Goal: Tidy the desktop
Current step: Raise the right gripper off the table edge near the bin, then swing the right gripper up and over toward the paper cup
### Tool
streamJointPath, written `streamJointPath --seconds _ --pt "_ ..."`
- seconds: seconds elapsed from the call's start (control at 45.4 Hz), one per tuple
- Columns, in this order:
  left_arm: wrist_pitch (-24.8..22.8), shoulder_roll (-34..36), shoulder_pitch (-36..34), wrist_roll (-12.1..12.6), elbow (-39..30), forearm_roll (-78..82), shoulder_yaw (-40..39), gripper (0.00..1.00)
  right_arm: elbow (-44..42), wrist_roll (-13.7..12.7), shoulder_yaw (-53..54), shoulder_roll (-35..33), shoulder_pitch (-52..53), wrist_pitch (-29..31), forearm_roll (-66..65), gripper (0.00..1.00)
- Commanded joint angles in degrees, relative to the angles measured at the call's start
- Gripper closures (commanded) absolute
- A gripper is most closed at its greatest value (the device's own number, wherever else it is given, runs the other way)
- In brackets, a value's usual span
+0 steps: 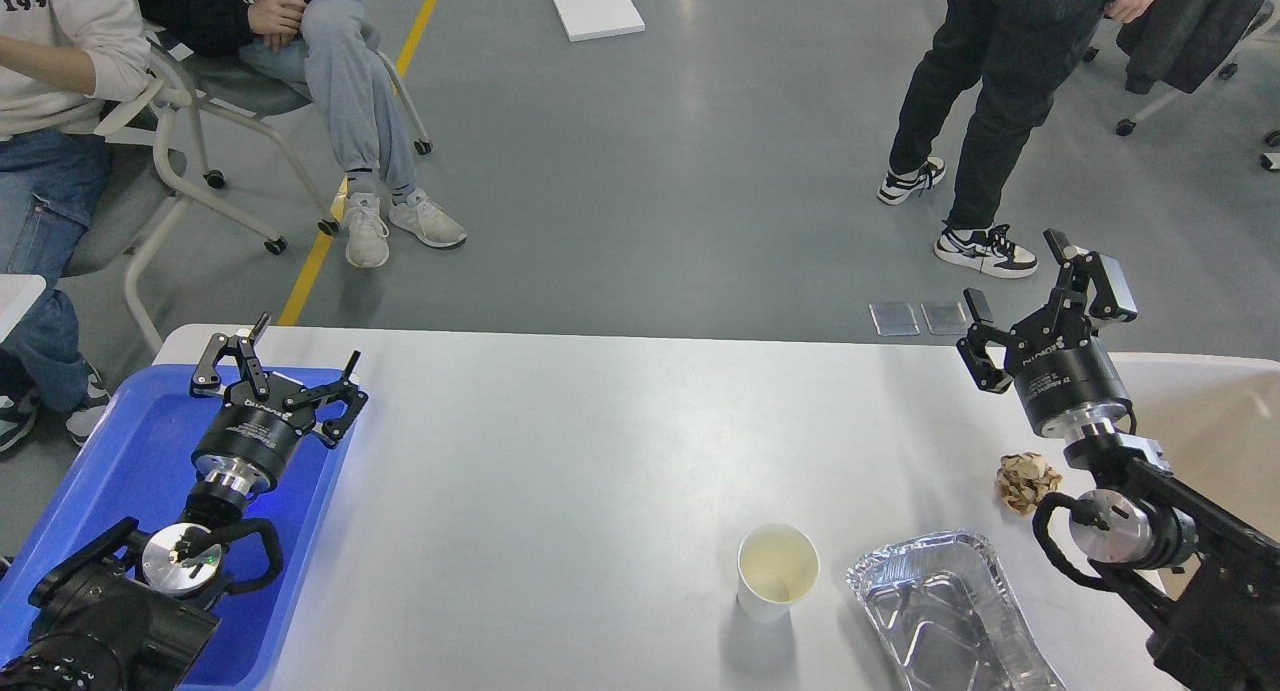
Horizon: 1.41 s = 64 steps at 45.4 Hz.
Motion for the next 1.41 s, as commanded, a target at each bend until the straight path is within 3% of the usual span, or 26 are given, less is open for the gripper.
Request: streamJointPath --seconds 0.0,0.22,0.484,0.617,0.815,0.947,1.035,1.145,1.277,1.387 --pt "0.0 0.0 0.01 0.08 -0.1 0.0 0.0 0.0 0.35 -0.08 -4.6 -1.42 0.97 -0.41 0.35 0.0" --pt "0.0 0.0 0.01 0.08 -0.19 0.0 0.0 0.0 0.79 0.09 -32.37 -8.89 12.13 -0.77 2.45 0.0" --pt "0.0 0.0 0.01 0.08 -0.19 0.09 0.0 0.0 8.87 -0.61 -45.47 -19.0 20.91 -0.77 4.22 0.0" --pt "0.0 0.0 0.01 0.08 -0.19 0.0 0.0 0.0 12.92 -1.49 -53.91 -20.94 28.21 -0.86 4.83 0.0" --pt "0.0 0.0 0.01 0.08 -0.19 0.09 0.0 0.0 13.97 -2.89 -72.8 -22.35 37.79 0.46 17.04 0.0" --pt "0.0 0.0 -0.08 0.08 -0.19 0.0 0.0 0.0 14.94 -3.42 -81.95 -23.49 43.59 6.25 20.65 0.0" --pt "0.0 0.0 -0.08 0.08 -0.19 0.0 0.0 0.0 17.57 -7.01 -88.01 -25.59 49.03 9.25 20.65 0.0" --pt "0.0 0.0 0.01 0.08 -0.19 0.0 0.0 0.0 19.33 -14.66 -95.22 -27.27 55.98 11.01 20.48 0.0" --pt "0.0 0.0 0.01 0.08 -0.19 0.0 0.09 0.0 21.0 -23.27 -95.85 -29.99 61.08 11.54 18.64 0.0" --pt "0.0 0.0 0.01 0.08 -0.19 0.0 0.09 0.0 22.76 -28.37 -95.85 -30.26 66.53 11.19 15.3 0.0"
